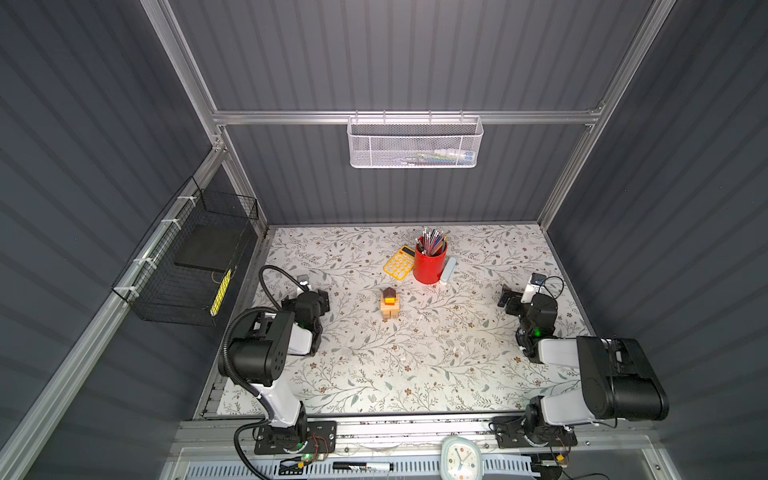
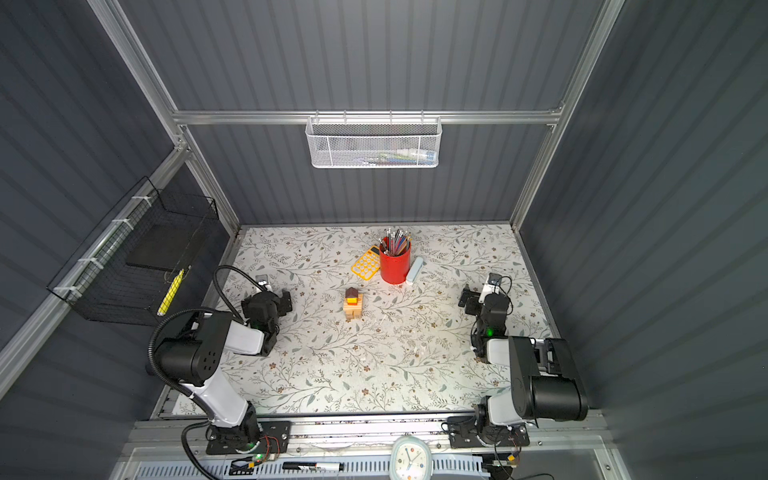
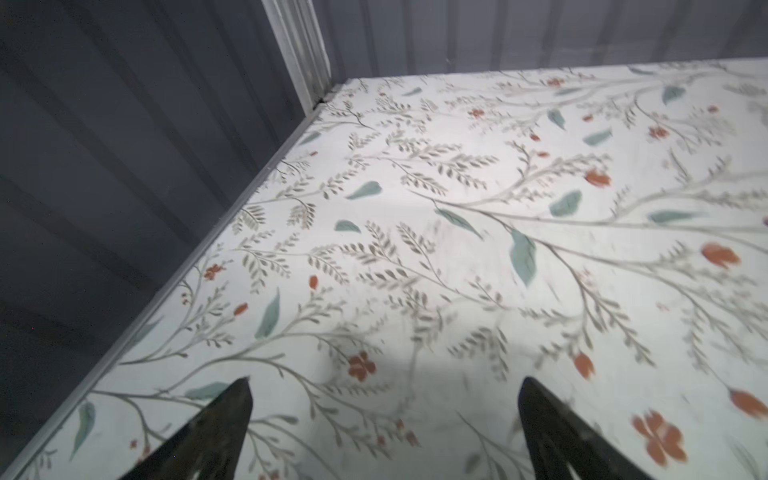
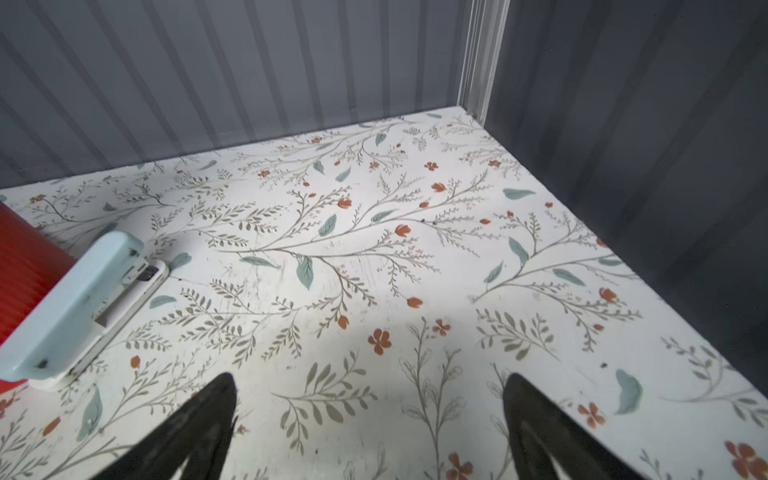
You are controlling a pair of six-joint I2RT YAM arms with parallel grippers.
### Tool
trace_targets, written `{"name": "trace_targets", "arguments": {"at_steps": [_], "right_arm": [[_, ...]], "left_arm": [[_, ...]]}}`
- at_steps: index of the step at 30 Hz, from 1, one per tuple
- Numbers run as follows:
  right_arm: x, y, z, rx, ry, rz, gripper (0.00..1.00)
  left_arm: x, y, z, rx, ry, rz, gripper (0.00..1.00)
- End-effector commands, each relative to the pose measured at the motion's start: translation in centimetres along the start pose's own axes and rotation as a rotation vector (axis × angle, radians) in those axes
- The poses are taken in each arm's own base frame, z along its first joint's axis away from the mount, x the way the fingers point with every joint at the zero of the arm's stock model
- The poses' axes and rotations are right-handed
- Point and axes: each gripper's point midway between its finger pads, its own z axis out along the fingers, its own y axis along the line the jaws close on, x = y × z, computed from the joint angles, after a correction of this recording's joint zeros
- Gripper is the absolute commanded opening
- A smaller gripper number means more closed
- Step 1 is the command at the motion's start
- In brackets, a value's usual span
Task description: Build the wood block tower
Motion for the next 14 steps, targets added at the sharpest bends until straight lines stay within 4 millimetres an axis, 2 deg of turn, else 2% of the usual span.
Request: {"name": "trace_targets", "arguments": {"at_steps": [1, 14], "right_arm": [[-1.82, 0.57, 0.10, -0.018, -0.065, -0.016, 0.99], [-1.69, 0.58, 0.11, -0.019, -0.059, -0.018, 0.99]], "left_arm": [[-0.27, -0.60, -0.12, 0.042, -0.003, -0.029, 1.00], [-0.20, -0.81, -0.17, 0.051, -0.002, -0.023, 1.00]]}}
